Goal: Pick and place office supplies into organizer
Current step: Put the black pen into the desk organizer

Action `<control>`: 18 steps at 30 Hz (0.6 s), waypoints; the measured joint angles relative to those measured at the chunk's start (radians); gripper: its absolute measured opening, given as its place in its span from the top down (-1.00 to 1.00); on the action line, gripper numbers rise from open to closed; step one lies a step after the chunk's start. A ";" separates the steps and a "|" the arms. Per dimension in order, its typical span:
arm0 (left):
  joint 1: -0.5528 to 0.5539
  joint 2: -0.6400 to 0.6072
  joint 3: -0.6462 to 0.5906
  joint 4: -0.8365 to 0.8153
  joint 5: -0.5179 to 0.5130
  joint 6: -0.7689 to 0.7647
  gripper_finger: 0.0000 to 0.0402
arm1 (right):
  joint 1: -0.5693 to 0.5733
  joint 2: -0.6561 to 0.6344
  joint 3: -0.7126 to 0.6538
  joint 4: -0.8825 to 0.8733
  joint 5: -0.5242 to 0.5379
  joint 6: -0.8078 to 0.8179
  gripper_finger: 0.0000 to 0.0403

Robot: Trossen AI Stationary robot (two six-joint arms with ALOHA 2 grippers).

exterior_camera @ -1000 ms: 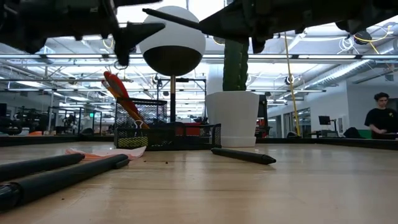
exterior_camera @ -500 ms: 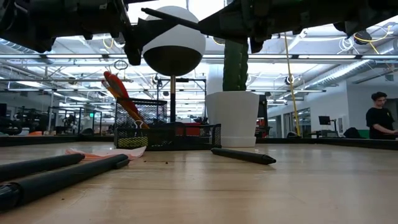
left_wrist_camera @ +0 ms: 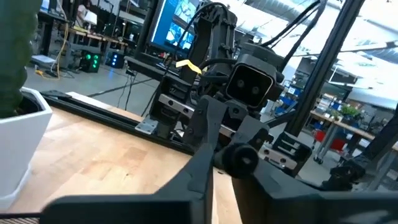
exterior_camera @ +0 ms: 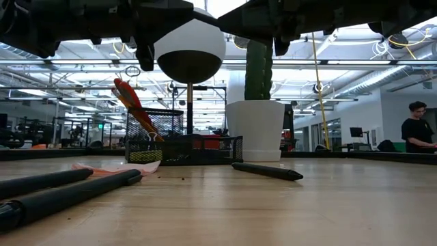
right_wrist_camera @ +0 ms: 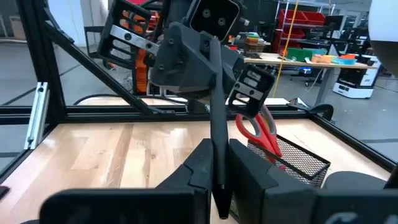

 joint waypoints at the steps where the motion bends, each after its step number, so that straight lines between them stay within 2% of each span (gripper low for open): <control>1: 0.000 0.000 -0.001 0.000 0.001 0.008 0.80 | 0.000 0.000 0.000 -0.002 -0.013 0.001 0.85; 9: -0.002 -0.018 -0.001 -0.062 0.026 0.033 0.83 | 0.010 0.000 0.000 -0.050 -0.063 0.007 0.60; 14: -0.003 -0.060 -0.004 -0.121 0.011 0.033 0.75 | 0.036 0.000 0.000 -0.135 -0.060 0.020 0.44; 18: -0.003 -0.115 -0.004 -0.208 0.005 0.054 0.83 | 0.054 0.000 0.000 -0.174 -0.063 0.044 0.37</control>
